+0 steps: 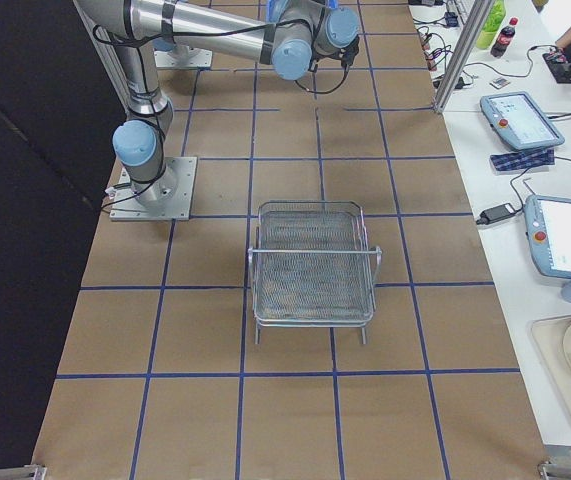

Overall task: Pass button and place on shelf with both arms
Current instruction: 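Close the right gripper on the button and open the left gripper, then carry the button with the right gripper to the wire shelf while the left gripper withdraws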

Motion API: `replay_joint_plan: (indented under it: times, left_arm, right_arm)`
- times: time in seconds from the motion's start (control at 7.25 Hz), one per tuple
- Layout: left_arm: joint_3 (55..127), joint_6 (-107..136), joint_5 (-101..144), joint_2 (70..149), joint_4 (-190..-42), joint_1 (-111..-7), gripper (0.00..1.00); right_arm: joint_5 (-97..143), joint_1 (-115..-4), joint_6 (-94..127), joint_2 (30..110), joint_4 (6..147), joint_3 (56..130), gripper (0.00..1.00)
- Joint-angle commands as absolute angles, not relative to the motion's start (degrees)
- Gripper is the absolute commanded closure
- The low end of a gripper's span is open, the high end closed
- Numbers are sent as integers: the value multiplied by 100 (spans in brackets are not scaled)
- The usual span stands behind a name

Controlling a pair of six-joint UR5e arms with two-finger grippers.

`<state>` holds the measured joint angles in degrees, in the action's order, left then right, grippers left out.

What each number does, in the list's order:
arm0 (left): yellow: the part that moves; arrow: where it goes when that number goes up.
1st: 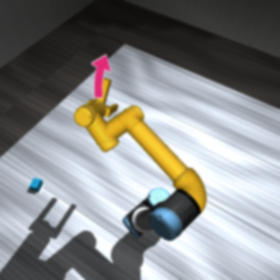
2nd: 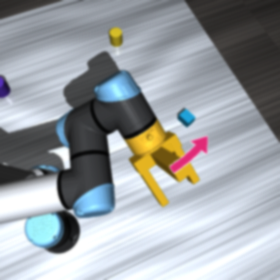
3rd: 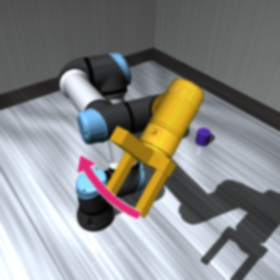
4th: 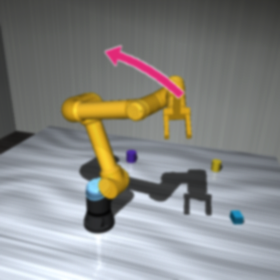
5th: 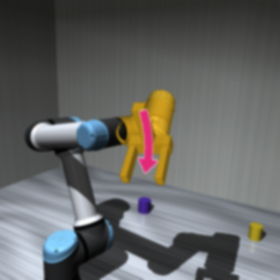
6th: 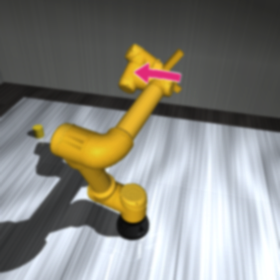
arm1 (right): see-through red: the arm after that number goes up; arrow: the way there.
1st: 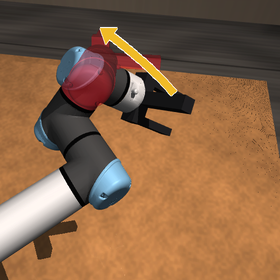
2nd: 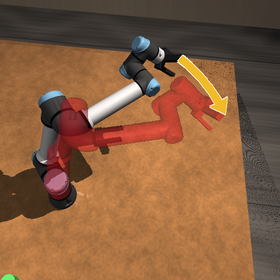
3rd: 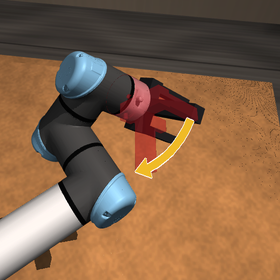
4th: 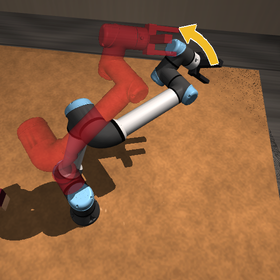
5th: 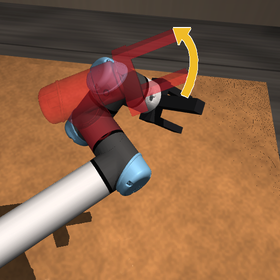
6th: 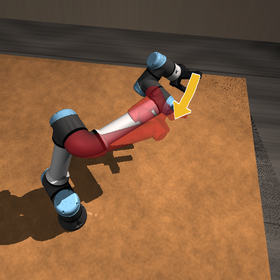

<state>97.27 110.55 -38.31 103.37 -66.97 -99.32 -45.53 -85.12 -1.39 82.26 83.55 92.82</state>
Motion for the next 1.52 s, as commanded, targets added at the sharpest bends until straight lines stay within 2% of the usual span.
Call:
replay_joint_plan:
  times: [0.0,0.14,0.41,0.55,0.69,0.83,1.1,1.38]
  left_arm:
    - [9712,11048,-3928,10301,-6697,-9888,21]
    - [9581,10935,-4781,10283,-6662,-9601,22]
    - [9467,9877,-5237,10169,-6758,-8924,38]
    - [9370,8974,-5900,10160,-6767,-8712,38]
    - [9291,7703,-6515,10125,-7177,-8519,34]
    - [9194,6411,-7583,10064,-7720,-8290,27]
    - [9088,3957,-9037,9863,-7813,-8165,0]
    - [9158,3369,-9176,9328,-8294,-8235,0]
  right_arm:
    - [-4570,-8490,-141,8218,8376,9281,78]
    - [-4727,-8455,-149,8192,8385,9107,78]
    - [-6574,-8210,-254,8200,8367,8729,78]
    - [-7436,-7974,-455,8200,8350,8649,86]
    - [-8166,-7615,-1066,8174,8393,8657,91]
    - [-8565,-7185,-1673,8122,8568,8605,92]
    - [-9453,-6813,-1941,7919,9365,8631,92]
    - [-9501,-5937,-2905,7858,9510,8710,92]
